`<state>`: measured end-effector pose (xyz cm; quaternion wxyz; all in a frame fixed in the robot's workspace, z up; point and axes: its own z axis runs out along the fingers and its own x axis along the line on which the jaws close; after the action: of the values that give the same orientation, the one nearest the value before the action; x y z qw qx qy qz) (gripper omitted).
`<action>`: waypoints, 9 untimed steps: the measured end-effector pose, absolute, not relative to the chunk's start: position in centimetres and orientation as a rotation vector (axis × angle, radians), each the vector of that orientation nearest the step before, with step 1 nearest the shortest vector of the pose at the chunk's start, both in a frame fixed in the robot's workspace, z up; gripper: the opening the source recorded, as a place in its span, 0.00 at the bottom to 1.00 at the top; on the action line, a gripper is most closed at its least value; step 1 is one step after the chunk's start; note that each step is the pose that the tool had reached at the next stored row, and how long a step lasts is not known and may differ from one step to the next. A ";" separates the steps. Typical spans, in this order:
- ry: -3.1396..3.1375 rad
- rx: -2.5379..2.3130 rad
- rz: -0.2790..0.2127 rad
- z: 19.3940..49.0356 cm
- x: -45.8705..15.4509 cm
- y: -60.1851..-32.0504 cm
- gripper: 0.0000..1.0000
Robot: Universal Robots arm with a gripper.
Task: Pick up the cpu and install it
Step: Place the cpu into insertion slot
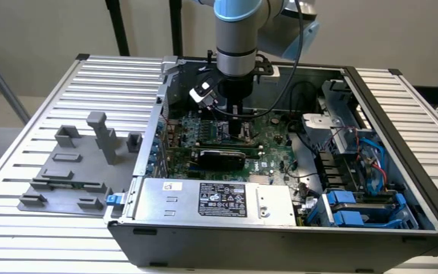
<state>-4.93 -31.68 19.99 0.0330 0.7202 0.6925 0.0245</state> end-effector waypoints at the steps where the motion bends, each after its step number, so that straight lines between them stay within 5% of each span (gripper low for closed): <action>1: 2.132 2.217 0.076 20.0 -4.9 -31.7 0.63; 9: 2.137 2.222 0.088 20.0 -4.9 -31.7 0.63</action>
<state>-4.93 -31.67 19.97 0.0289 0.7202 0.6926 0.0286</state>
